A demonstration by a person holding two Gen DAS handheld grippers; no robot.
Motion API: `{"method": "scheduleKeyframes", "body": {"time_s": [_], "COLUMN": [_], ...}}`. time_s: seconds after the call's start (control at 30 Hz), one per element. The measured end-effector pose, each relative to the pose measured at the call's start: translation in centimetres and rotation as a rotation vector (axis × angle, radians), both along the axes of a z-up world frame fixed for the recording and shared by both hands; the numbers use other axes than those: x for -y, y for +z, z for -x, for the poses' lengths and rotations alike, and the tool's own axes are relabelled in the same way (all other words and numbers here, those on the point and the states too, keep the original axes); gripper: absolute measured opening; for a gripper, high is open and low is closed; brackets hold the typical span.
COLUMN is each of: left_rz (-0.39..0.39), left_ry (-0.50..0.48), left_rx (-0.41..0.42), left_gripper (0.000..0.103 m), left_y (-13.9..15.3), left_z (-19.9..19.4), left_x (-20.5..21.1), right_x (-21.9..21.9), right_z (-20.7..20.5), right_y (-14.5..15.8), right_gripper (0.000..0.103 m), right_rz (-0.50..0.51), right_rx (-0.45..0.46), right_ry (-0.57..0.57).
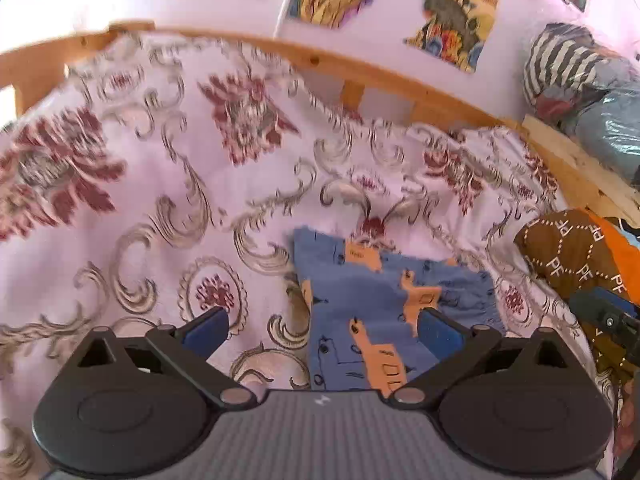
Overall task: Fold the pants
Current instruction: 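Lay the folded pants down, open both grippers and pull back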
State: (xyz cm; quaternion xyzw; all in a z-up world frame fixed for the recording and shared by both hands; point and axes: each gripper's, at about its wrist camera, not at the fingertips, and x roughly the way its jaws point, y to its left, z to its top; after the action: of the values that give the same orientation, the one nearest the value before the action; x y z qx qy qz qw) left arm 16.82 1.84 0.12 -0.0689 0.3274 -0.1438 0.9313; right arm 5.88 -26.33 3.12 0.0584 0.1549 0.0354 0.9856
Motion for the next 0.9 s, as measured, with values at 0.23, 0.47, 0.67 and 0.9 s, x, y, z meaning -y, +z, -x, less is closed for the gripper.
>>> {"method": "scheduleKeyframes", "body": {"time_s": [0.23,0.47,0.67,0.9], "left_rz": [-0.058,-0.063,-0.086,-0.13], "left_ry": [0.017,0.041,0.069,0.093], "left_rx": [0.103,0.122,0.111,0.087], "left_gripper": [0.103,0.103,0.103,0.103], "left_y": [3.3,3.9,3.3,1.7], "left_z": [5.1,10.4,13.8,15.9], "left_x": [1.2,1.4,0.9,0.4], "right_x": [-1.6,-2.4,-3.1,-3.5], "right_z": [4.4,8.2,10.7,12.0], "right_y": [2.0,2.0,0.6,-1.1], "right_gripper": [0.102,0.102,0.102,0.102], "right_rz": [0.058,0.054,0.049,0.045], "right_rx": [0.06,0.054,0.025,-0.023], "right_ry": [0.014,0.004,0.013,0.007]}}
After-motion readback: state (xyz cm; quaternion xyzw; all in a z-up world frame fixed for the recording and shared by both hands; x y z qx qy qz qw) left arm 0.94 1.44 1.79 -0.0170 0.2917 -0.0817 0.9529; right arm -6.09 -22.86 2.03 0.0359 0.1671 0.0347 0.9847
